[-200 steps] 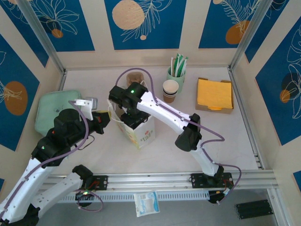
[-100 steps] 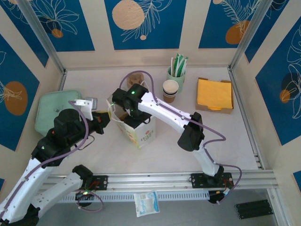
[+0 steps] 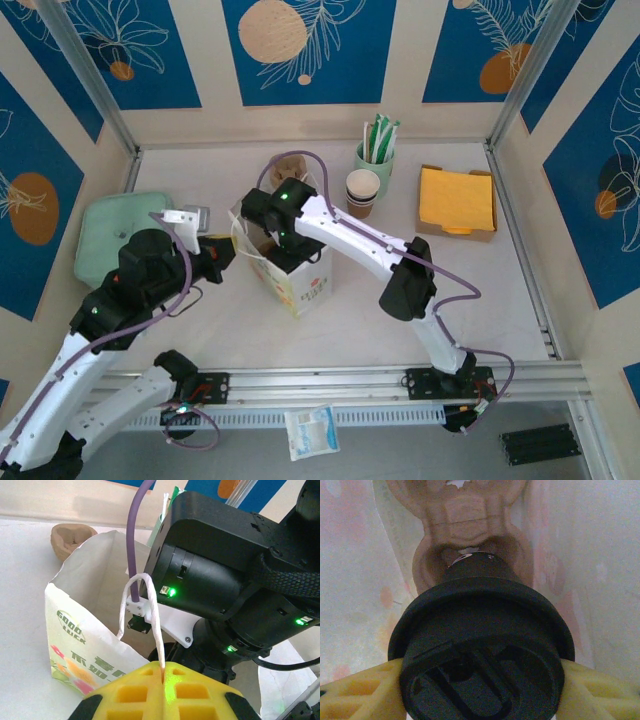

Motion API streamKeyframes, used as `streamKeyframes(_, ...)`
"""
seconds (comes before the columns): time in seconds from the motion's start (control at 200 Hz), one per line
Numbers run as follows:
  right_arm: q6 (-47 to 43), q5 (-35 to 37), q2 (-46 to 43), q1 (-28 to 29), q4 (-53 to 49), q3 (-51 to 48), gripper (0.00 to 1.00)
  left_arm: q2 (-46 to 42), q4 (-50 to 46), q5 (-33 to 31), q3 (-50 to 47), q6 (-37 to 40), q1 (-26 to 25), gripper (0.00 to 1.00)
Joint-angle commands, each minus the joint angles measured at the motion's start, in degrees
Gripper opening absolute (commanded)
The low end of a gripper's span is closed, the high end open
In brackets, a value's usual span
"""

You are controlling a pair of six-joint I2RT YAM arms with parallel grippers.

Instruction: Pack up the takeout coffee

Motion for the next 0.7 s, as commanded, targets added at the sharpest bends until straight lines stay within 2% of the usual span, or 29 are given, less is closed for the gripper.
streamKeyframes(0.0,0.48,-1.65,-3.07,-0.44,-0.16,-0.65,0.51,-0.02,0.42,-0.77,0.59,1.00,-0.01,0.00)
streamKeyframes(0.695,0.04,-2.20,-3.00,-0.70,-1.11,0.54,0.51,0.11,-0.16,-1.04,1.07,1.08,-0.06,0.00)
